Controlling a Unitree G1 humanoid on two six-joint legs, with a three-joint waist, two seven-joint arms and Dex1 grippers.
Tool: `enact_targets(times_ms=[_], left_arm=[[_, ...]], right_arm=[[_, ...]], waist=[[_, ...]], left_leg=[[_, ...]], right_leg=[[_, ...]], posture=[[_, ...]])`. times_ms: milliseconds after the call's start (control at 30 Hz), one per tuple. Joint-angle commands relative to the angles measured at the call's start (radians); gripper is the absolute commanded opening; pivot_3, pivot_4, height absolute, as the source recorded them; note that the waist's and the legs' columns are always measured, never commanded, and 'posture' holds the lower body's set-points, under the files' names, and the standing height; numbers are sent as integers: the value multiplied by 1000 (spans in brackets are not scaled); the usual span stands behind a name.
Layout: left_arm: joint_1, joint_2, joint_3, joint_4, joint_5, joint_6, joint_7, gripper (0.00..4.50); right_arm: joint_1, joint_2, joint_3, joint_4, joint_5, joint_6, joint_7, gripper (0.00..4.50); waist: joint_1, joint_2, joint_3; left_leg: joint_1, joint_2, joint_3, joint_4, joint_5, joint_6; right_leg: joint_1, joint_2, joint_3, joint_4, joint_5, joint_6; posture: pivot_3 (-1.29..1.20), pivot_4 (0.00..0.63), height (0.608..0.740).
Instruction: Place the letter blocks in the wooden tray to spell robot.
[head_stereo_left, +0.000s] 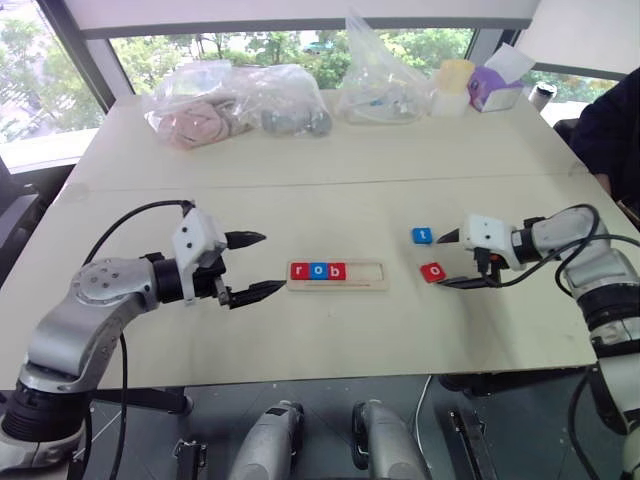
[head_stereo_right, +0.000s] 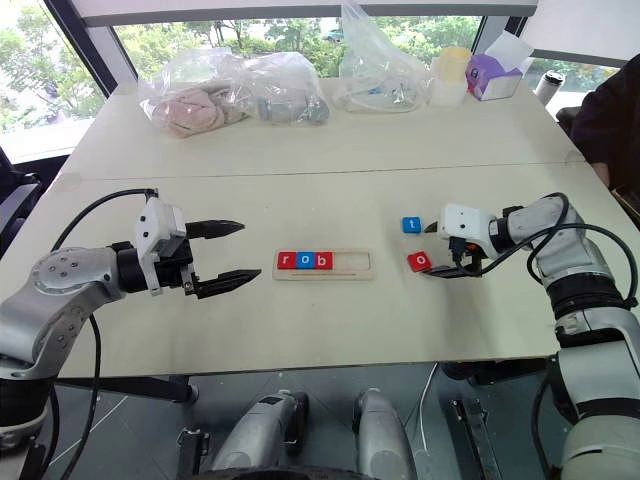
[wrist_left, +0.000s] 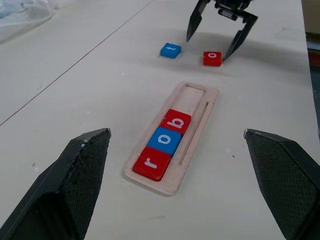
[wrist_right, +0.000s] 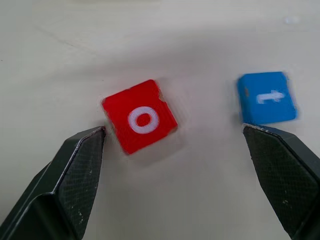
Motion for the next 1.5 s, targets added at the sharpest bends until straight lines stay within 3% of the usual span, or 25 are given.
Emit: enact_targets(times_ms=[33, 667, 767, 933, 1100, 1500], left_arm=[[2, 10, 35, -47, -8, -11, 9, 4500], [10, 17, 53, -58, -13, 1, 18, 4500], [11, 18, 52, -59, -12, 0, 21, 4500], [11, 19, 53, -59, -14, -1, 22, 4500], [19, 21, 59, -65, -13, -1, 26, 4500], [18, 19, 55, -65, -15, 0, 29, 4500]], right_arm=[[-28, 7, 2, 52, -23, -47, 33, 4487], [-80, 74, -3, 109, -37, -41, 105, 4487], [-85, 80, -1, 121, -43, -41, 113, 3646], [-102, 95, 7, 155, -68, -54, 107, 1172], [-111, 108, -17, 131, -44, -30, 116, 1144], [-89, 209, -14, -266, 48, 260, 115, 1144]], waist=[[0, 0, 0], [-3, 0, 0], [-4, 0, 0], [-5, 0, 0], [-5, 0, 0], [-1, 0, 0]], left_leg=[[0, 0, 0, 0, 0, 0], [2, 0, 0, 0, 0, 0], [2, 0, 0, 0, 0, 0], [5, 0, 1, 0, 0, 0], [7, 1, 1, 0, 0, -1], [7, 2, 4, -2, 0, -1]], right_leg=[[0, 0, 0, 0, 0, 0], [1, 1, 1, 1, 0, 0], [1, 1, 1, 1, 0, 0], [3, 1, 1, 1, 1, -1], [5, 1, 1, 2, 1, -1], [2, 1, 4, 2, 1, -1]], posture=[[0, 150, 729], [0, 150, 729], [0, 150, 729], [0, 150, 729], [0, 150, 729], [0, 150, 729]])
